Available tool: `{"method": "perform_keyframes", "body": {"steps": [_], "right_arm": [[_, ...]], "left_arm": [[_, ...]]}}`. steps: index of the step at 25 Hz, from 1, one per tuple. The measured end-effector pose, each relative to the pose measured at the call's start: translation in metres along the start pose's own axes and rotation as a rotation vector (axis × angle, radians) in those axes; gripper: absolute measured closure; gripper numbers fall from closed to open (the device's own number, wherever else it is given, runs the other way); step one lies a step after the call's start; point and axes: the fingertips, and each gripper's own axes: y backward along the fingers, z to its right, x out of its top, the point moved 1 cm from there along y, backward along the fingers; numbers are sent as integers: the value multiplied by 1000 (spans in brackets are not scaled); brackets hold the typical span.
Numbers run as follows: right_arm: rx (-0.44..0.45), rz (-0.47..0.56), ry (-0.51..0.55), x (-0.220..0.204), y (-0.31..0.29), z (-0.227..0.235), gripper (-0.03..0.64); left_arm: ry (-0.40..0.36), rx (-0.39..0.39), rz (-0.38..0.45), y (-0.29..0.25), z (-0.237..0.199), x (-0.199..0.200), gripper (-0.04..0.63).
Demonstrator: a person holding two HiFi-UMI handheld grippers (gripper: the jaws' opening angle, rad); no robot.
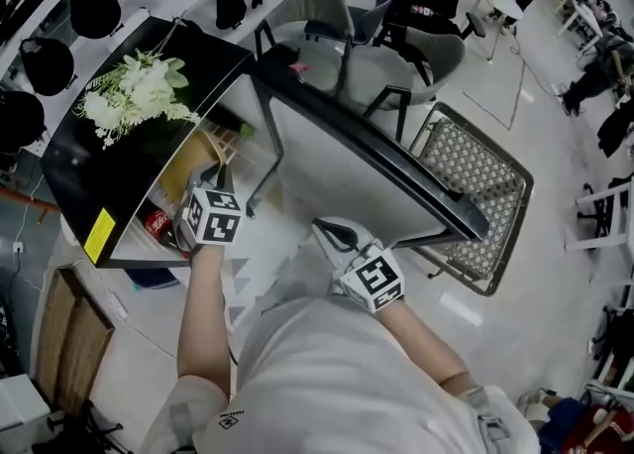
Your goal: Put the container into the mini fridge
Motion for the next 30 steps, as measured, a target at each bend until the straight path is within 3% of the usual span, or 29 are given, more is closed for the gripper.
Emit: {"method": "perform_keyframes", "body": {"steps": [14, 30], "right_arm": [[-61, -49, -6, -18, 18, 6, 614], [-54, -72, -6, -22, 17, 3, 614]], "left_arm": [[-127, 46, -76, -45, -10, -5, 534], [-185, 71, -93, -71, -28, -4, 521]]}}
